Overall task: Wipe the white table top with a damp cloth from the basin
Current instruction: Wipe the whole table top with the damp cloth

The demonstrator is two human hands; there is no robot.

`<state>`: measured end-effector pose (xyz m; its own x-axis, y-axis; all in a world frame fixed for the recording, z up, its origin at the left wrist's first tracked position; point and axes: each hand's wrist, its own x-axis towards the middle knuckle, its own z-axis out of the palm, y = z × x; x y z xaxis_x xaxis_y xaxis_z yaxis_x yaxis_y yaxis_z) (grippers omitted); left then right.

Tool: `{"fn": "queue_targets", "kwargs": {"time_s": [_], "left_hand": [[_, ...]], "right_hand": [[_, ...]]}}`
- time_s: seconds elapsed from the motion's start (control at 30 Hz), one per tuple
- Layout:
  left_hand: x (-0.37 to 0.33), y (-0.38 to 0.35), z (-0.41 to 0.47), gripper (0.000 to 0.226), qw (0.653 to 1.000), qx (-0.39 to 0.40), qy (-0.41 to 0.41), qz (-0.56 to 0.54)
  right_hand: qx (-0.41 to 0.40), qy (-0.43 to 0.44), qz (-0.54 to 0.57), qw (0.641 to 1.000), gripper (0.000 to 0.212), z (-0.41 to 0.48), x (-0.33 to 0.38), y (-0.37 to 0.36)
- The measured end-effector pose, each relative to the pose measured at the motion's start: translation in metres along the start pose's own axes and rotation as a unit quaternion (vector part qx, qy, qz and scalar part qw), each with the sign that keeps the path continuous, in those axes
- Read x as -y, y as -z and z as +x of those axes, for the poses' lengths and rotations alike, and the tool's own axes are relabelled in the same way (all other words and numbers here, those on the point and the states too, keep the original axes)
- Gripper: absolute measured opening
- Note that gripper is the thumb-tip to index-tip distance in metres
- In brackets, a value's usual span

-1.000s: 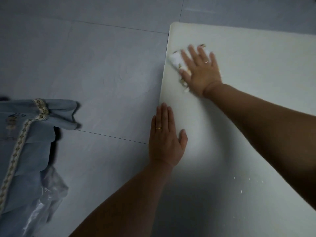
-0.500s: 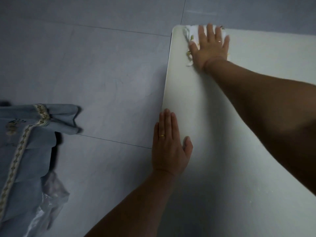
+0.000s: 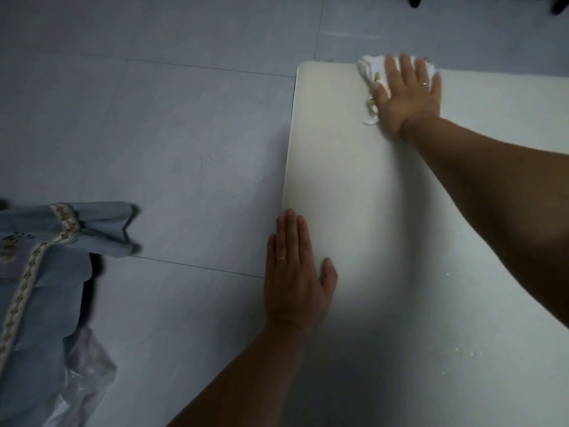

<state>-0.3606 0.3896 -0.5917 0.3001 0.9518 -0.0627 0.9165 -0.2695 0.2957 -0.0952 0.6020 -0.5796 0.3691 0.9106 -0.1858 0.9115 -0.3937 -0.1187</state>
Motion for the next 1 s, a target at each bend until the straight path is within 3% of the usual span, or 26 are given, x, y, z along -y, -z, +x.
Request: {"fn": "queue_targets", "kwargs": {"time_s": [0.07, 0.13, 0.27, 0.33, 0.47, 0.6, 0.73, 0.83, 1.0], "left_hand": [[0.001, -0.001, 0.000, 0.077, 1.000, 0.001, 0.004, 0.008], [0.001, 0.000, 0.001, 0.077, 1.000, 0.005, 0.004, 0.014], [-0.001, 0.003, 0.001, 0.076, 0.999, 0.014, 0.001, 0.038], [-0.002, 0.003, 0.001, 0.075, 0.999, 0.016, -0.006, 0.052], [-0.001, 0.005, 0.000, 0.075, 0.998, 0.019, -0.005, 0.053], [-0.002, 0.004, 0.000, 0.075, 0.998, 0.024, -0.009, 0.066], [-0.002, 0.005, 0.000, 0.075, 0.995, 0.051, -0.003, 0.084], [-0.002, 0.005, 0.001, 0.075, 0.995, 0.054, 0.002, 0.089], [-0.005, 0.008, 0.002, 0.074, 0.993, 0.065, 0.005, 0.095]], "right_hand": [[0.001, -0.080, 0.016, 0.997, 0.060, -0.005, 0.008, -0.002], [0.009, -0.098, 0.031, 0.995, 0.060, -0.015, 0.036, -0.005], [0.027, 0.085, -0.010, 0.996, 0.059, -0.036, 0.053, -0.011], [0.023, 0.113, -0.025, 0.993, 0.057, -0.034, 0.022, -0.006], [0.005, 0.011, -0.006, 1.000, 0.057, -0.026, -0.048, 0.001], [0.001, -0.077, 0.023, 0.997, 0.059, -0.026, -0.023, -0.006], [0.003, 0.077, 0.005, 0.997, 0.058, -0.060, 0.017, -0.017], [0.006, 0.137, -0.023, 0.990, 0.057, -0.069, -0.023, -0.012], [0.010, -0.053, 0.013, 0.998, 0.060, -0.075, -0.071, -0.008]]}}
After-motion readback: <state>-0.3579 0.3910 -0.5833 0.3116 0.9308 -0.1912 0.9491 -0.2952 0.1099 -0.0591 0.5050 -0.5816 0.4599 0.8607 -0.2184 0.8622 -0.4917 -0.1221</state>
